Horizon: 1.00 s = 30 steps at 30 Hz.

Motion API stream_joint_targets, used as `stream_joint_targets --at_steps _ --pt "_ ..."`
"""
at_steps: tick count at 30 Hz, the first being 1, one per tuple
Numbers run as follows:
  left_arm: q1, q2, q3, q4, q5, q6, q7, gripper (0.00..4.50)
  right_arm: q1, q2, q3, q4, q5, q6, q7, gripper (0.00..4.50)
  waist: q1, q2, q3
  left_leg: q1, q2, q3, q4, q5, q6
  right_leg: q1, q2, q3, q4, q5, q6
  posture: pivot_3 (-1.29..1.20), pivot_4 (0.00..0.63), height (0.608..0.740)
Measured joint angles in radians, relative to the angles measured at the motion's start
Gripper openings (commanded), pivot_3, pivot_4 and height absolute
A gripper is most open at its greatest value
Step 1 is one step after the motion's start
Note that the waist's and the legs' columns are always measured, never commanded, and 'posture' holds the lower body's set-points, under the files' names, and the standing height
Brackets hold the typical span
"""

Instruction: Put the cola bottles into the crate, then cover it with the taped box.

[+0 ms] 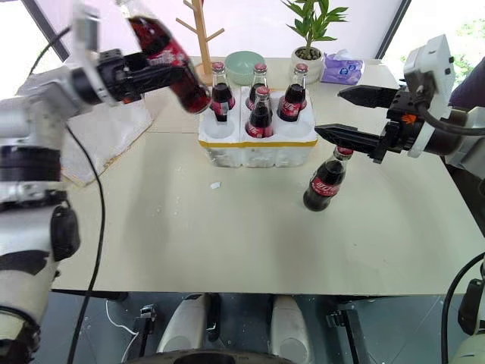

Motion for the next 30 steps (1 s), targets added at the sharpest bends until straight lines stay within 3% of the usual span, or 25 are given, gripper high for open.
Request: stream_joint_targets --at_steps 6,13,17,19,25,30 --pt "0.000 -0.081 -0.090 0.188 0.130 -0.146 -0.003 2.67 0.031 0.000 -0.016 -0.007 0.003 0.007 -0.020 4.50 -0.007 -0.001 0.001 -0.004 0.001 0.000 -0.003 0.000 0.000 -0.007 0.001 0.000 0.002 0.000 0.000 0.00 0.150 0.740" --pt "0.012 -0.104 -0.120 0.207 0.219 -0.248 -0.008 2.67 0.063 0.000 -0.035 -0.013 0.003 0.011 -0.042 4.50 0.001 -0.001 0.001 -0.003 0.001 0.001 -0.002 0.000 0.000 -0.006 0.001 0.000 0.001 0.000 0.000 0.00 0.150 0.740" --pt "0.046 -0.132 -0.134 0.220 0.254 -0.297 0.012 4.49 0.074 0.001 -0.035 -0.019 -0.003 0.004 -0.046 4.50 0.000 -0.001 0.001 -0.003 0.001 0.001 -0.002 0.000 0.000 -0.005 0.001 0.001 0.001 0.000 0.000 0.00 0.150 0.740" --pt "0.045 -0.140 -0.134 0.219 0.257 -0.301 0.012 4.49 0.078 0.001 -0.034 -0.019 -0.007 -0.002 -0.048 4.50 0.001 0.000 0.000 -0.003 0.001 0.001 -0.001 0.000 0.000 -0.005 0.001 0.000 0.002 0.000 0.000 0.00 0.150 0.740" --pt "0.050 -0.123 -0.087 0.168 0.198 -0.219 -0.027 4.49 0.115 -0.044 -0.106 -0.011 -0.002 0.017 -0.042 4.50 0.001 0.000 0.000 -0.003 0.001 0.000 -0.001 0.000 0.000 -0.005 0.000 0.001 0.002 0.000 0.000 0.00 0.150 0.740" --pt "0.052 -0.002 0.017 -0.113 -0.002 0.057 -0.138 4.49 0.292 -0.088 -0.382 -0.028 0.023 0.094 -0.011 4.50 0.002 0.000 0.000 -0.003 0.001 -0.001 -0.002 0.000 0.000 -0.004 0.001 0.000 0.001 0.000 0.001 0.00 0.150 0.740"
